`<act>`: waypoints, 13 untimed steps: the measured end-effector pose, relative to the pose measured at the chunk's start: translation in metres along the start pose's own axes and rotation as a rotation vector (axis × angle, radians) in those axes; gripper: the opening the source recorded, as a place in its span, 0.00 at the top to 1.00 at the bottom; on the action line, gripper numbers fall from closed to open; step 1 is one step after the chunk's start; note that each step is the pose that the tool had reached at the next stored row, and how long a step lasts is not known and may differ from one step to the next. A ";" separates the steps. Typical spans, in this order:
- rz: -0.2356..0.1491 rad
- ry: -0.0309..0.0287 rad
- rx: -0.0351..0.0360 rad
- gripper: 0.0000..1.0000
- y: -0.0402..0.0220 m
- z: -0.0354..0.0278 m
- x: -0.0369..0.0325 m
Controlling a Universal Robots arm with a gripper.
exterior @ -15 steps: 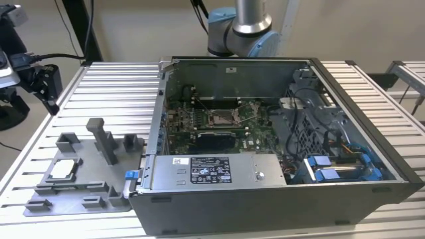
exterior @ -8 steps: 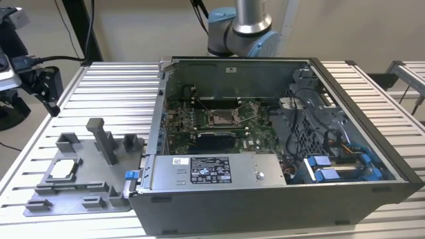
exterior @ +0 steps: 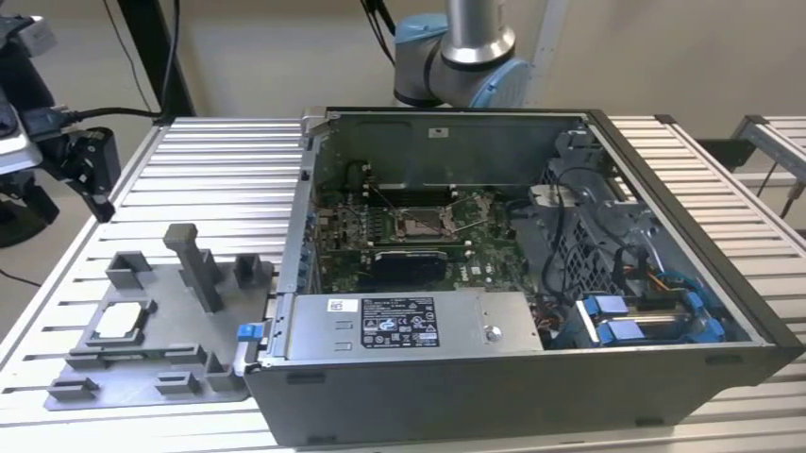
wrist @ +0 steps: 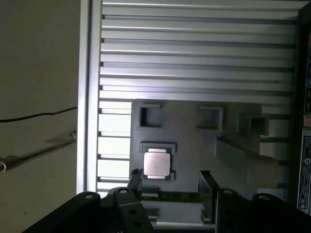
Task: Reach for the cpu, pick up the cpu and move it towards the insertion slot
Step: 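Pick up the cpu and move it towards the insertion slot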
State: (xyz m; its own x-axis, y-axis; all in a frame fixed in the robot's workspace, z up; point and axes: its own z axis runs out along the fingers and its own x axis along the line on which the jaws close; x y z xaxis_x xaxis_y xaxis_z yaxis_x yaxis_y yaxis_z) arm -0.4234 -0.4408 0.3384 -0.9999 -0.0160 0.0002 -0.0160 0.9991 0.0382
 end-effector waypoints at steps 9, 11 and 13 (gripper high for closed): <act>0.000 0.0001 0.0001 0.00 -0.0002 0.0064 0.0006; 0.000 0.0001 0.0001 0.00 -0.0003 0.0079 0.0010; 0.000 0.0000 -0.0001 0.00 -0.0003 0.0095 0.0014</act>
State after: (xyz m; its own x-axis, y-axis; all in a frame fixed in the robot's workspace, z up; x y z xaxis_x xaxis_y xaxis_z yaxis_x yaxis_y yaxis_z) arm -0.4249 -0.4408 0.3289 -0.9999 -0.0160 0.0002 -0.0160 0.9991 0.0383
